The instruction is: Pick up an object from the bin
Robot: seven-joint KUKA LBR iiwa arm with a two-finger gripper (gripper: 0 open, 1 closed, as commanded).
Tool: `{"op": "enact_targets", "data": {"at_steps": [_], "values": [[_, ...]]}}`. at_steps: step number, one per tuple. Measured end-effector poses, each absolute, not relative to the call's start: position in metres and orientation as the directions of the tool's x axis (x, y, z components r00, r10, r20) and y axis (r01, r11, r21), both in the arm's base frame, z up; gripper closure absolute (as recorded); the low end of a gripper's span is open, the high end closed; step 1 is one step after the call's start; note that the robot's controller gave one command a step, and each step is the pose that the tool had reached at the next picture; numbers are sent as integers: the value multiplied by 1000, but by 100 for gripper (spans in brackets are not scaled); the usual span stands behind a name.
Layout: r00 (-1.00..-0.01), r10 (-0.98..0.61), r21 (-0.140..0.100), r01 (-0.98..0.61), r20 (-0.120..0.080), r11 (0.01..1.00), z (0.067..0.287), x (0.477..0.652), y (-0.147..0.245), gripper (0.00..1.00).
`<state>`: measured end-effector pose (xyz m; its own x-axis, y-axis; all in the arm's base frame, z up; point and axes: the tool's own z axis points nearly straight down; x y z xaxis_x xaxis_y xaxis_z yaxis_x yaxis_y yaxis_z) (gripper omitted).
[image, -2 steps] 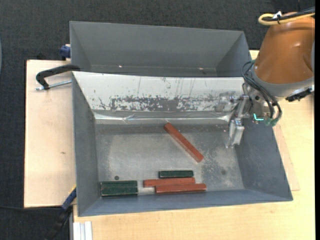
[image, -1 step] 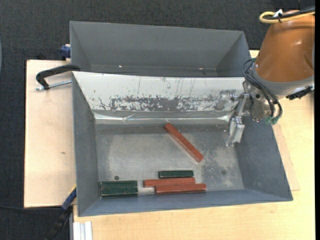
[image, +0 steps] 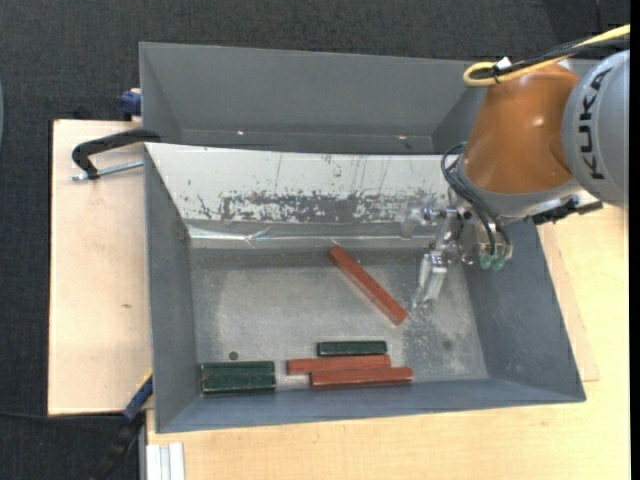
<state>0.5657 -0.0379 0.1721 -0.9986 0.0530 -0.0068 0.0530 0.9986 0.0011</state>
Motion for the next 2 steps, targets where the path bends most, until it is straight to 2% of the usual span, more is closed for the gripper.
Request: {"op": "enact_targets", "data": {"at_steps": [1,2], "values": [[-995,97,2,97,-5,995,161,571,46,0],[-992,125,3,125,-6,992,159,589,26,0]]}}
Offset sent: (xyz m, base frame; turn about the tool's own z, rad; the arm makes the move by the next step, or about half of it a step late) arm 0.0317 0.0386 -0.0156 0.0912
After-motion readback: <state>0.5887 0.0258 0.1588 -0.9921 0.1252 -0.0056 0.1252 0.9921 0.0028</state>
